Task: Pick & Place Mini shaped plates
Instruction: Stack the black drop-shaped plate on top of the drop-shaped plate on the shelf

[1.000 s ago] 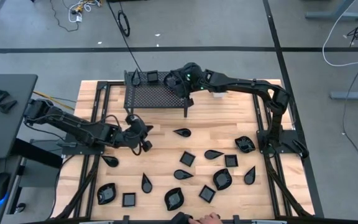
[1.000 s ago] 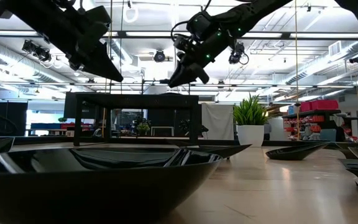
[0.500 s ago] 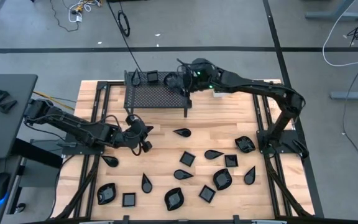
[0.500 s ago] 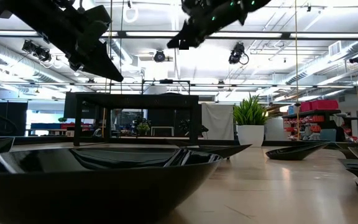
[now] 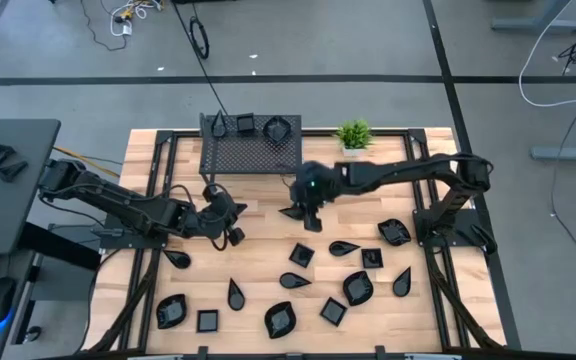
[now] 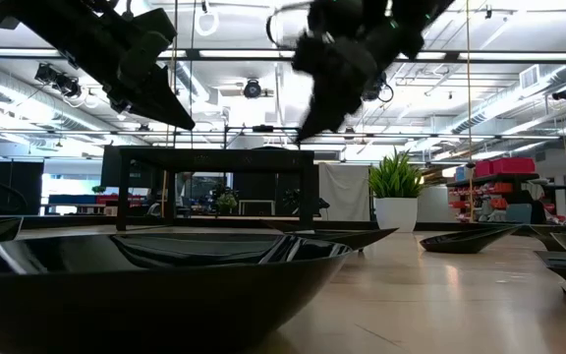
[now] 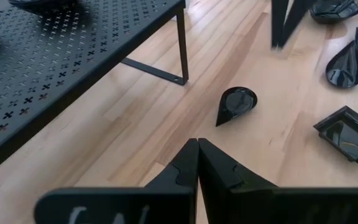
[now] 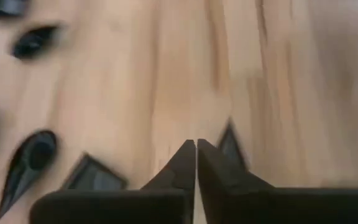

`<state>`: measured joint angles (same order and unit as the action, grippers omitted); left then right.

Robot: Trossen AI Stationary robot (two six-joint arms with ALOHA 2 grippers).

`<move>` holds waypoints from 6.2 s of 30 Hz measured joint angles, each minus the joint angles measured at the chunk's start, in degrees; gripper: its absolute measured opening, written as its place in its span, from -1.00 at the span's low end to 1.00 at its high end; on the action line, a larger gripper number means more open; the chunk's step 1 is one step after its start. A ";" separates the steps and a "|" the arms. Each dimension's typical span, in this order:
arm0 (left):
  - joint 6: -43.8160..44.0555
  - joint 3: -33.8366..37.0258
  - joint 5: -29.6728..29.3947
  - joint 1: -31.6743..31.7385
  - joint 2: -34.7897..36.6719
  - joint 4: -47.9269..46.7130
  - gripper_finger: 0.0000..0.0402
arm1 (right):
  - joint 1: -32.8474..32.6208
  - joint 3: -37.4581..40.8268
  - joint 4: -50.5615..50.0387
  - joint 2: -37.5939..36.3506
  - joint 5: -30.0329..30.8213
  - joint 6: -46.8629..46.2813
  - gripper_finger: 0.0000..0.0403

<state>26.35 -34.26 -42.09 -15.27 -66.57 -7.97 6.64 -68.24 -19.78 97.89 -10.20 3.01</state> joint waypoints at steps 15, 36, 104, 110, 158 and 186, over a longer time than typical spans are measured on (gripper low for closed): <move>7.79 0.00 4.46 0.93 -0.17 0.45 -0.93 | 0.30 25.30 28.86 1.23 18.80 -31.73 -0.80; 31.68 -0.02 11.39 -8.31 -0.53 -15.80 -0.93 | -7.32 14.42 34.33 12.36 11.60 -32.34 -0.98; 32.96 0.02 13.93 -2.60 -17.79 -4.41 -0.43 | -3.29 10.99 48.19 22.62 13.88 -10.03 0.28; 37.62 0.04 14.03 -5.54 -14.56 -12.52 -0.43 | -3.43 7.72 48.82 25.17 10.36 -9.61 0.28; 50.27 21.27 7.91 2.25 1.51 4.92 -0.43 | -5.89 22.31 55.55 6.19 16.94 -12.00 -0.21; 42.00 16.33 12.30 4.66 -1.99 7.26 -0.95 | -5.89 22.29 55.70 6.23 16.84 -11.52 -0.24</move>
<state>68.34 -17.93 -29.79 -10.61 -68.55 -0.70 0.75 -45.95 35.92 104.12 6.63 -8.51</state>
